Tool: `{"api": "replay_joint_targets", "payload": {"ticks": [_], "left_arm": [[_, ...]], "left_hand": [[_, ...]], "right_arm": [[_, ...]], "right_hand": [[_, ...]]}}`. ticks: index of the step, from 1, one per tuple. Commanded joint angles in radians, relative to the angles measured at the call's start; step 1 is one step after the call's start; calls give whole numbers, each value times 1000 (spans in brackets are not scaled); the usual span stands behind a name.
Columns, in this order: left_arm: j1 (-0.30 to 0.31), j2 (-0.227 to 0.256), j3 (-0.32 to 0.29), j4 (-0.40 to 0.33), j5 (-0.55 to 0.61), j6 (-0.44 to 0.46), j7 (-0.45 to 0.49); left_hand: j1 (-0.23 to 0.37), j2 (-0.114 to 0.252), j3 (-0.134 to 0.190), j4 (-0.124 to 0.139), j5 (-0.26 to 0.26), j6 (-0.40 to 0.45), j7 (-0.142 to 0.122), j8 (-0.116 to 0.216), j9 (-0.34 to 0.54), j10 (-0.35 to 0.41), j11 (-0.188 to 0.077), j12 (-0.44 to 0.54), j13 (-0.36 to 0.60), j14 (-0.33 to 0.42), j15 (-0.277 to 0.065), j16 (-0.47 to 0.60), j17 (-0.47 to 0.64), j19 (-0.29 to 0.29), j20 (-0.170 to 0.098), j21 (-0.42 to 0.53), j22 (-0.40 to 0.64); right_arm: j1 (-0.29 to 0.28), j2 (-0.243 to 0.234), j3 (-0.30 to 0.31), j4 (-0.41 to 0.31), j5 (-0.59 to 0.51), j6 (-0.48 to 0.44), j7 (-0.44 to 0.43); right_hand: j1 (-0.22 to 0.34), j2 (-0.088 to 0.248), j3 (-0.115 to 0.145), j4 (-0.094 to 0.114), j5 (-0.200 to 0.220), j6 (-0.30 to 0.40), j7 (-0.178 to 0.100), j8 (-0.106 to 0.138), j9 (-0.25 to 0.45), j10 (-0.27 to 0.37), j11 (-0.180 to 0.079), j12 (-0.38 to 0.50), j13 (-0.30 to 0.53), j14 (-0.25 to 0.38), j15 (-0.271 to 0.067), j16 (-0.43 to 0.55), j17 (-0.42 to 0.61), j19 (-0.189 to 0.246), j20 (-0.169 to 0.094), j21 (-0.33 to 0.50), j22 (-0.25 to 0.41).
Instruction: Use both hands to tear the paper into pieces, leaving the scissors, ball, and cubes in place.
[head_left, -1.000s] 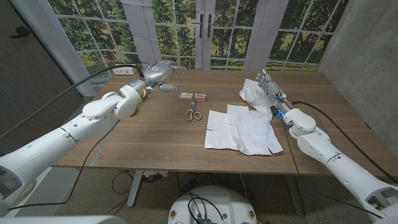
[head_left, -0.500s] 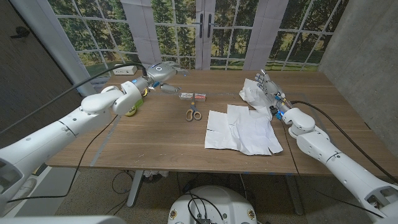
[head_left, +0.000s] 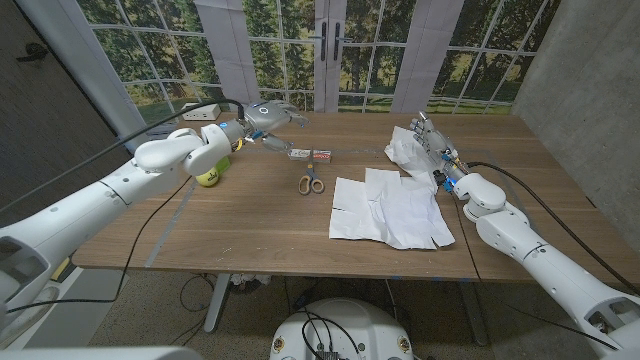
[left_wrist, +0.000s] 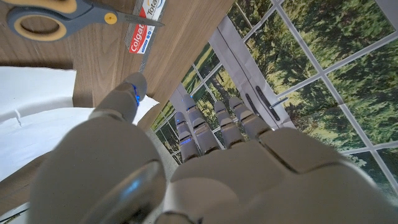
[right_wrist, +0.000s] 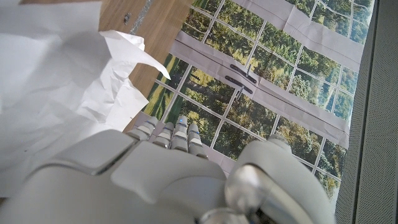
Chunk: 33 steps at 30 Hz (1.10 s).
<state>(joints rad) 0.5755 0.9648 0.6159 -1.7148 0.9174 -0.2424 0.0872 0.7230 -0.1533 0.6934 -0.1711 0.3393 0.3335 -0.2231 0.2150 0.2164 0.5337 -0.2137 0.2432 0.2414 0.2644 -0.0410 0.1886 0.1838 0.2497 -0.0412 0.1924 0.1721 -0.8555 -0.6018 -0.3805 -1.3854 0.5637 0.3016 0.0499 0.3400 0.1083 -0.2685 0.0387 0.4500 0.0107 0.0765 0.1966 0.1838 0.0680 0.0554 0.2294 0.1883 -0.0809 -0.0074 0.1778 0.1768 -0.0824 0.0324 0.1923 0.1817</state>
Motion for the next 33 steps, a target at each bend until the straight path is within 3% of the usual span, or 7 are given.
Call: {"api": "replay_joint_targets", "payload": {"ticks": [1,15,19,33], "left_arm": [[-51,-19,40,29,66,-45,-20],[-90,-38,64,68,92,-73,-23],[-108,-49,76,92,102,-78,-20],[-134,-42,115,81,208,-92,34]], "left_hand": [[10,-1,8,-1,-2,-7,3,-3,1,-7,-1,-4,0,-7,-173,-1,2,4,-90,2,4],[-10,-18,-4,6,-7,6,3,3,2,-9,0,-8,-4,-16,-171,-2,2,6,-88,4,4],[-18,-22,-10,8,-8,15,3,6,2,-14,0,-14,-9,-31,-171,-6,0,7,-98,4,4],[-28,-20,-17,10,-7,28,3,11,1,2,1,-12,-14,-33,-171,-3,-1,6,-105,3,4]], "right_arm": [[-1,1,2,5,-2,7,-5],[-2,0,1,4,-6,4,-8],[-1,-1,-1,4,-11,5,-10],[-19,-7,7,-14,-10,7,-24]], "right_hand": [[1,10,4,-1,-7,5,3,0,2,7,-2,3,2,-9,1,4,4,-6,-2,3,1],[1,11,5,-1,-9,7,-2,0,2,7,-5,3,2,-11,1,4,4,-11,-1,2,1],[1,11,5,-1,-9,9,-5,0,2,6,-8,3,2,-12,1,4,4,-12,0,2,1],[-1,12,5,0,-11,9,-6,0,2,9,-8,3,2,-15,3,4,4,-13,1,2,1]]}}
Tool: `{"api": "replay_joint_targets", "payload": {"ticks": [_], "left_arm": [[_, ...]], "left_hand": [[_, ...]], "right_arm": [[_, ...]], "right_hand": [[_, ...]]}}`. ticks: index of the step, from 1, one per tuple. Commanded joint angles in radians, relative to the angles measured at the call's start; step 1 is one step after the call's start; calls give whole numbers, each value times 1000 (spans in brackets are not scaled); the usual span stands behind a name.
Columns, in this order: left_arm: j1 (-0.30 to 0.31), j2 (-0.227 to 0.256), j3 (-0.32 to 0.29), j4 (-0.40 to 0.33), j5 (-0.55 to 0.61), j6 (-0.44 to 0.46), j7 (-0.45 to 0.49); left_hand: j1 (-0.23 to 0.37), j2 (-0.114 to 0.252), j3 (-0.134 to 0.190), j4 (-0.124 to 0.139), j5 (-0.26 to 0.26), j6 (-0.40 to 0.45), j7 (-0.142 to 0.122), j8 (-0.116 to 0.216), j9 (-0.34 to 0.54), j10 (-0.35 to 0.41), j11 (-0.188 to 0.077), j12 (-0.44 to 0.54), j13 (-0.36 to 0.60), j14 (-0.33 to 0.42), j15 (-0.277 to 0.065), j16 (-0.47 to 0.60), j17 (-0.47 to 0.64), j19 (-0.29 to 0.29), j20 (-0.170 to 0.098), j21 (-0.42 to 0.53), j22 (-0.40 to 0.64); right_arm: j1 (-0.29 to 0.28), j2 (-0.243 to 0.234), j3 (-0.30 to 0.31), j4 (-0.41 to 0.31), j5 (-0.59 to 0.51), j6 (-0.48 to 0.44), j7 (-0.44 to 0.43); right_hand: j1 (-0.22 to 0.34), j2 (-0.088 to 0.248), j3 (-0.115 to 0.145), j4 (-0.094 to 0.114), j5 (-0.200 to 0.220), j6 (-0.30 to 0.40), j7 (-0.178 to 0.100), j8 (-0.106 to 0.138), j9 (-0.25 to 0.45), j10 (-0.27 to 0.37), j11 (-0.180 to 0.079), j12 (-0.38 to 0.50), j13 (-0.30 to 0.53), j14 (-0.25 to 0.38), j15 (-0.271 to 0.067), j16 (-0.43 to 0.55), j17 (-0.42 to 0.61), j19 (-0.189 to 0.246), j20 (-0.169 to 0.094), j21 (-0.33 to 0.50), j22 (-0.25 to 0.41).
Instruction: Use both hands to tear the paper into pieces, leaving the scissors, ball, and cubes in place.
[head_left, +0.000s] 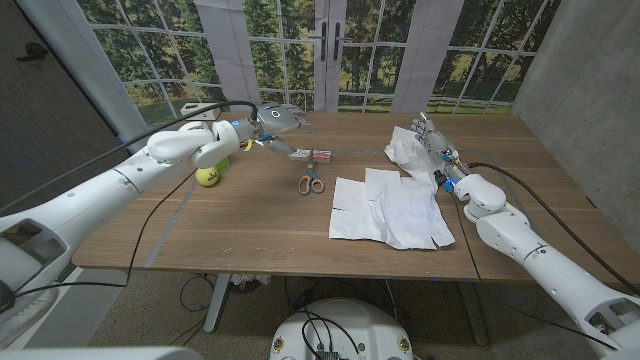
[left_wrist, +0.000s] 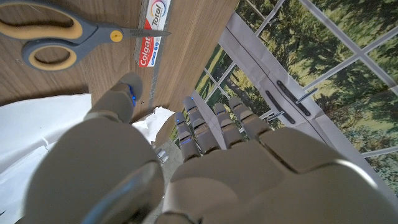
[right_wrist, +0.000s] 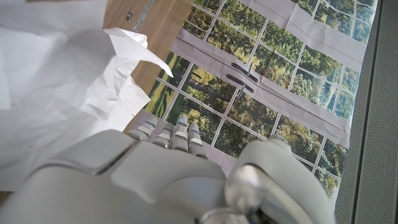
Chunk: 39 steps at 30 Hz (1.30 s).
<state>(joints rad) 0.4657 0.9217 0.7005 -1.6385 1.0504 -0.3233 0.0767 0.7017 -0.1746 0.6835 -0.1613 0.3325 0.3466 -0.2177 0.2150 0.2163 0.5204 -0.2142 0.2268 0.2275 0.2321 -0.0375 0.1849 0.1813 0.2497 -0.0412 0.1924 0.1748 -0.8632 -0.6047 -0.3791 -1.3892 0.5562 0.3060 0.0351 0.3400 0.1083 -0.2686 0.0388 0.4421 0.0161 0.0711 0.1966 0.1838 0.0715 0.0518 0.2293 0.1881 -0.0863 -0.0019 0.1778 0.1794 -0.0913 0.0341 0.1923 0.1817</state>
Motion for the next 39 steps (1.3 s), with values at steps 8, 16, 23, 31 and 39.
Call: {"api": "replay_joint_targets", "payload": {"ticks": [8,16,23,31,39], "left_arm": [[-34,-5,53,20,113,-11,54],[-47,-22,73,50,125,6,50],[-65,-24,92,57,137,-1,30],[-83,-35,111,73,139,-11,11],[-107,-48,133,97,143,-38,3]], "left_hand": [[-12,2,-10,2,1,26,-2,15,2,29,1,7,-3,3,-175,3,2,5,-106,3,2],[-5,22,-2,3,2,36,-3,17,2,41,-1,10,-4,10,-178,7,3,4,-108,4,3],[-3,25,1,3,1,35,-3,16,2,39,-1,8,-4,7,-178,6,3,2,-106,3,3],[-8,22,1,3,-3,60,-2,26,5,26,-1,0,-5,-2,-175,3,3,-3,-110,3,3],[-13,19,2,2,-5,110,-2,47,11,18,-1,-6,-6,-8,-175,3,3,-6,-106,3,3]], "right_arm": [[-14,-3,4,-19,-3,0,-12],[-16,0,4,-18,-6,6,-15],[-14,6,3,-13,2,12,-6],[-2,16,-3,0,-4,21,0],[-4,17,-2,1,-2,22,-3]], "right_hand": [[-1,13,6,0,-4,4,-1,0,2,5,-9,3,3,-9,-3,4,1,-5,0,2,1],[-2,13,6,0,-5,5,-1,0,2,5,-8,3,3,-10,-2,4,1,-6,0,3,1],[-2,14,6,0,-6,5,-1,0,2,5,-9,3,3,-10,-3,5,1,-7,0,3,1],[-2,14,7,0,-7,6,-1,0,2,5,-7,2,3,-10,-2,5,1,-7,0,3,1],[-2,14,7,0,-8,7,-1,0,2,6,-3,2,3,-10,-2,5,1,-8,1,3,1]]}}
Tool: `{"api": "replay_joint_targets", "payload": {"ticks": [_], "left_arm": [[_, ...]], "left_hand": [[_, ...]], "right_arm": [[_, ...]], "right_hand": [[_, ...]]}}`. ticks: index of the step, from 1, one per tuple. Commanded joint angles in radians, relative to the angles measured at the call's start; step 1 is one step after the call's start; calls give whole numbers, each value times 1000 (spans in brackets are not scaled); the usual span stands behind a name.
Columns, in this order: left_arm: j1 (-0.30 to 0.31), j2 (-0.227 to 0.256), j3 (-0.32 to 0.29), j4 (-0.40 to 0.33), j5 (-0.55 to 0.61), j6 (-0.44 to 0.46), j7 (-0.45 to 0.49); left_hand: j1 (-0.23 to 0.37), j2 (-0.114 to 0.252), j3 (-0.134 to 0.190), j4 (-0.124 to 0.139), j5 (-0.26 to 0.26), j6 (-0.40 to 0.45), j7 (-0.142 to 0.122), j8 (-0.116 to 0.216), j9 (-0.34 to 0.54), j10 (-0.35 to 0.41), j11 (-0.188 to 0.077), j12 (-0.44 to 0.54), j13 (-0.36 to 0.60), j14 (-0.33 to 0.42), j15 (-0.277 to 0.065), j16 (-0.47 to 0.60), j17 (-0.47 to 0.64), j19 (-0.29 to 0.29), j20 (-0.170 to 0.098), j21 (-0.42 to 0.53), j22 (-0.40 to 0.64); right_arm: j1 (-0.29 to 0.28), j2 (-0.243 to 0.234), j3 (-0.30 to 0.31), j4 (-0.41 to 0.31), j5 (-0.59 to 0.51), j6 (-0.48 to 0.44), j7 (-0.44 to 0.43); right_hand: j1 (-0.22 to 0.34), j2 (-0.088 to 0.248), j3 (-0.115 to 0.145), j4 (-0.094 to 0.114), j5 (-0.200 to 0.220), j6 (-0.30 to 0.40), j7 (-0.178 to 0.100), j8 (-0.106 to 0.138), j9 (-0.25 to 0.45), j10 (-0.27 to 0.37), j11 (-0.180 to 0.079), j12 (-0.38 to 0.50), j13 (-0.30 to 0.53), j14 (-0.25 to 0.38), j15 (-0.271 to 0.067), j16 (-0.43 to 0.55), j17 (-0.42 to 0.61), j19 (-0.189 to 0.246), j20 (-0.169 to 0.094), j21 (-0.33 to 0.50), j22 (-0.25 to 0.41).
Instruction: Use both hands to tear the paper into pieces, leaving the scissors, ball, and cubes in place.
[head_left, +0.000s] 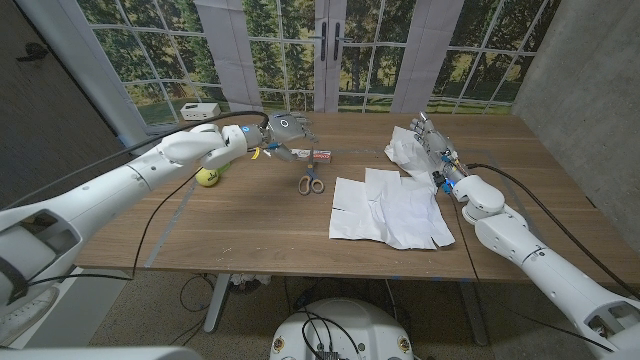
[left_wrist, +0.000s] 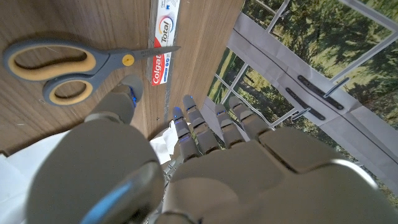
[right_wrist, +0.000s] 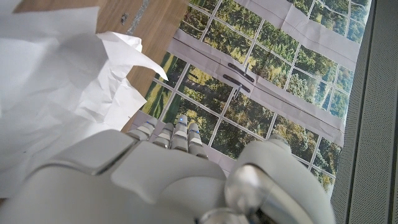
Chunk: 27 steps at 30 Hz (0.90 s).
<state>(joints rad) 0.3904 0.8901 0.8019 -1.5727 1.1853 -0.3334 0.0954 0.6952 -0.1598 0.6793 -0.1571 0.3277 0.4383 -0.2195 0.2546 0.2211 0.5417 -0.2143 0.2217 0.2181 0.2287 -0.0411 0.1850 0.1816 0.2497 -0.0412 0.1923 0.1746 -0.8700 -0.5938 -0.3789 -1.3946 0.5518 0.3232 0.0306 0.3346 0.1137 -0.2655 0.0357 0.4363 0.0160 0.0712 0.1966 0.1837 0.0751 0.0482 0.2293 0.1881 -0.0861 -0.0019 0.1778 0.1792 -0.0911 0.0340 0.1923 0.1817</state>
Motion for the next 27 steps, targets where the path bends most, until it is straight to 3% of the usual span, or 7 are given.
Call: {"api": "replay_joint_targets", "payload": {"ticks": [1,4,6,12,27], "left_arm": [[-36,-20,35,36,10,-30,-14],[-48,-29,44,49,7,-40,-24],[-56,-35,50,60,2,-50,-26],[-79,-47,69,76,10,-61,-43],[-110,-49,91,84,15,-82,-82]], "left_hand": [[-6,4,6,-2,-1,19,0,8,6,-4,-1,-1,4,-5,-172,3,3,-7,-105,3,3],[-6,4,6,-2,-1,21,0,9,7,-3,-1,-1,4,-5,-172,3,3,-7,-104,3,3],[23,20,33,-10,-12,48,-1,23,15,40,-2,16,15,12,-174,11,6,-11,-104,1,2],[34,25,45,-11,-20,66,0,32,19,51,-2,21,21,22,-175,14,8,-13,-104,2,2],[96,36,131,-13,-118,-29,1,8,42,-23,-1,-5,46,-58,-171,0,10,-51,-89,-2,1]], "right_arm": [[3,6,-2,6,1,5,1],[3,5,-2,6,1,5,0],[3,6,-1,7,1,6,0],[0,6,1,5,4,3,-5],[0,9,1,10,2,2,-11]], "right_hand": [[4,9,4,3,-2,7,-1,0,2,2,1,2,3,-11,-2,5,1,-8,1,3,1],[4,8,4,2,-3,7,-1,0,2,2,-4,2,3,-11,-3,5,1,-8,1,3,1],[4,8,4,2,-3,7,-1,0,2,2,-4,2,3,-11,-2,5,1,-8,1,3,1],[4,8,4,2,-3,7,-2,0,2,2,-6,2,3,-11,0,5,1,-10,2,3,1],[5,9,5,2,-5,7,-2,-1,2,2,-5,2,3,-12,2,5,1,-12,4,3,1]]}}
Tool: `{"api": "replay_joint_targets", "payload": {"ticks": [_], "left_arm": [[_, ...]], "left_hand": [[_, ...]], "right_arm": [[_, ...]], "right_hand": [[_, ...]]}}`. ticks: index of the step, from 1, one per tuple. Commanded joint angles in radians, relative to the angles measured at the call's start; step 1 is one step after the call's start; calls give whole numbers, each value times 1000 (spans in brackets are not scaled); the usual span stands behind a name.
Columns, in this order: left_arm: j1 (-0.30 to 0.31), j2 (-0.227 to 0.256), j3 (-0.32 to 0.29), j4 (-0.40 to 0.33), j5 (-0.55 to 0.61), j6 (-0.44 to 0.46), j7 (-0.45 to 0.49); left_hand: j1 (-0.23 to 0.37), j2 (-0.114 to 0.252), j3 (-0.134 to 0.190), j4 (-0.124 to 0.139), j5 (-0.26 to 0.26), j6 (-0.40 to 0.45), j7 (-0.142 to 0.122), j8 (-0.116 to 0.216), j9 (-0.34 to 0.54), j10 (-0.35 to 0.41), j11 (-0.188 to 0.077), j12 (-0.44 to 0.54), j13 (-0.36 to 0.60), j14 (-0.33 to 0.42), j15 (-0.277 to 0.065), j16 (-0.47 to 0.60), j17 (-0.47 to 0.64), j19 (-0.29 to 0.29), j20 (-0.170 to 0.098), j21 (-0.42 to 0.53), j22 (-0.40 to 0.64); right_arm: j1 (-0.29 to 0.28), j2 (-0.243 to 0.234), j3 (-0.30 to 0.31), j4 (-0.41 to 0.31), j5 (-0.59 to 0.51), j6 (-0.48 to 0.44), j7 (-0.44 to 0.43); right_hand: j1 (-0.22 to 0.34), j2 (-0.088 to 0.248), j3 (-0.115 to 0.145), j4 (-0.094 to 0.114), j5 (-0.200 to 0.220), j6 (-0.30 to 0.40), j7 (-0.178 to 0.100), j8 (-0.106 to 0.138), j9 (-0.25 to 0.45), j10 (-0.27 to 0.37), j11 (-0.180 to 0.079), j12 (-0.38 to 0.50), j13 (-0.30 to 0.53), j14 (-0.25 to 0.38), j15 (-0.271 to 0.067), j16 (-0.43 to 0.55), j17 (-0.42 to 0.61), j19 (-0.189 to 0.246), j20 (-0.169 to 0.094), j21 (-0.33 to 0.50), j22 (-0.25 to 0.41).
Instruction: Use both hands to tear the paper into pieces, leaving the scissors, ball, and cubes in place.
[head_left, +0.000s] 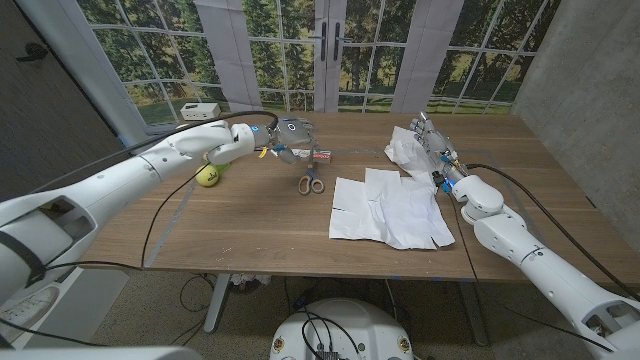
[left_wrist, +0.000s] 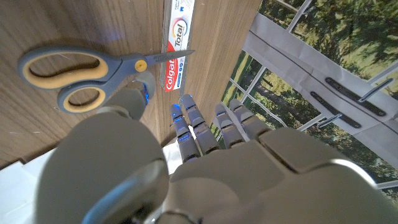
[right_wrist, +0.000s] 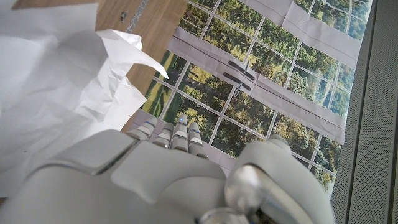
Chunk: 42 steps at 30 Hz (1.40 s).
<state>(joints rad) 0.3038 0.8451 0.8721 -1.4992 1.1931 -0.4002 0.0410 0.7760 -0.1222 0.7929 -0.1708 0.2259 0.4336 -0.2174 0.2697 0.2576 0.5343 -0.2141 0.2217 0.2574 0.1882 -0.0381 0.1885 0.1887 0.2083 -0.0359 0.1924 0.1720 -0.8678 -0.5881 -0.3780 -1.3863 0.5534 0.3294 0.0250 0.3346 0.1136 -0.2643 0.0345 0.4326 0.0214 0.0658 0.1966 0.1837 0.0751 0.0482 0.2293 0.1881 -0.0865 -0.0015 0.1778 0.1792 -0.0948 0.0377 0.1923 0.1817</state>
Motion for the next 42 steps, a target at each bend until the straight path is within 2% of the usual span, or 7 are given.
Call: {"api": "replay_joint_targets", "payload": {"ticks": [1,10,12,17,20,36,42], "left_arm": [[-24,-4,22,9,11,-14,-30],[-45,-11,37,25,13,-41,-58],[-50,-20,33,50,-27,-64,-57],[-61,-19,43,44,1,-65,-59],[-74,-31,43,76,-43,-100,-65],[-88,-29,74,77,27,-93,-16],[-96,-38,78,95,7,-103,-32]], "left_hand": [[15,-3,19,1,-18,-27,-2,-8,7,-19,-1,-6,7,-22,-173,-5,3,-11,-94,-2,4],[4,-14,29,5,-35,-50,-2,-14,11,-40,-1,-9,12,-44,-166,-4,3,-25,-89,-3,4],[2,-16,30,5,-37,-53,-2,-15,11,-42,-1,-8,13,-50,-164,-4,3,-32,-87,-4,4],[-2,-19,31,5,-38,-61,-1,-18,12,-43,-1,-8,14,-50,-164,-3,3,-32,-87,-3,4],[-4,-20,34,5,-39,-67,-2,-19,13,-47,-1,-8,14,-58,-161,-4,2,-33,-86,-2,4],[-9,-28,40,2,-40,-90,-2,-26,16,-73,0,-15,15,-75,-156,-4,1,-33,-83,0,3],[-4,-31,44,-2,-38,-87,-2,-24,17,-73,-1,-13,15,-75,-161,-3,0,-31,-88,0,2]], "right_arm": [[-1,3,-1,4,-1,-3,-5],[2,5,-2,6,-5,-1,-8],[2,5,-2,5,-6,-1,-9],[-2,4,-1,1,-4,-4,-11],[-6,3,1,-1,-7,-2,-17],[-14,-13,-1,-22,-38,-16,-48],[-14,-14,2,-27,-37,-23,-54]], "right_hand": [[5,9,4,3,-1,1,3,-1,2,2,-5,2,3,-12,2,5,1,-9,0,3,1],[5,9,4,2,-2,1,4,-1,2,2,-3,1,3,-11,1,6,1,-10,1,3,1],[5,9,4,2,-2,1,5,-1,2,3,-2,2,3,-11,1,6,1,-10,1,3,1],[5,8,4,2,-3,1,4,-1,2,2,-4,1,3,-12,2,5,1,-10,0,3,1],[6,9,5,2,-3,1,4,-1,2,2,-4,1,3,-13,2,5,1,-11,0,3,1],[12,13,9,-1,-3,0,3,-1,2,2,-5,1,3,-16,4,5,1,-12,2,3,1],[13,14,10,-2,-4,0,3,-1,2,2,-5,1,3,-17,3,5,1,-13,3,3,1]]}}
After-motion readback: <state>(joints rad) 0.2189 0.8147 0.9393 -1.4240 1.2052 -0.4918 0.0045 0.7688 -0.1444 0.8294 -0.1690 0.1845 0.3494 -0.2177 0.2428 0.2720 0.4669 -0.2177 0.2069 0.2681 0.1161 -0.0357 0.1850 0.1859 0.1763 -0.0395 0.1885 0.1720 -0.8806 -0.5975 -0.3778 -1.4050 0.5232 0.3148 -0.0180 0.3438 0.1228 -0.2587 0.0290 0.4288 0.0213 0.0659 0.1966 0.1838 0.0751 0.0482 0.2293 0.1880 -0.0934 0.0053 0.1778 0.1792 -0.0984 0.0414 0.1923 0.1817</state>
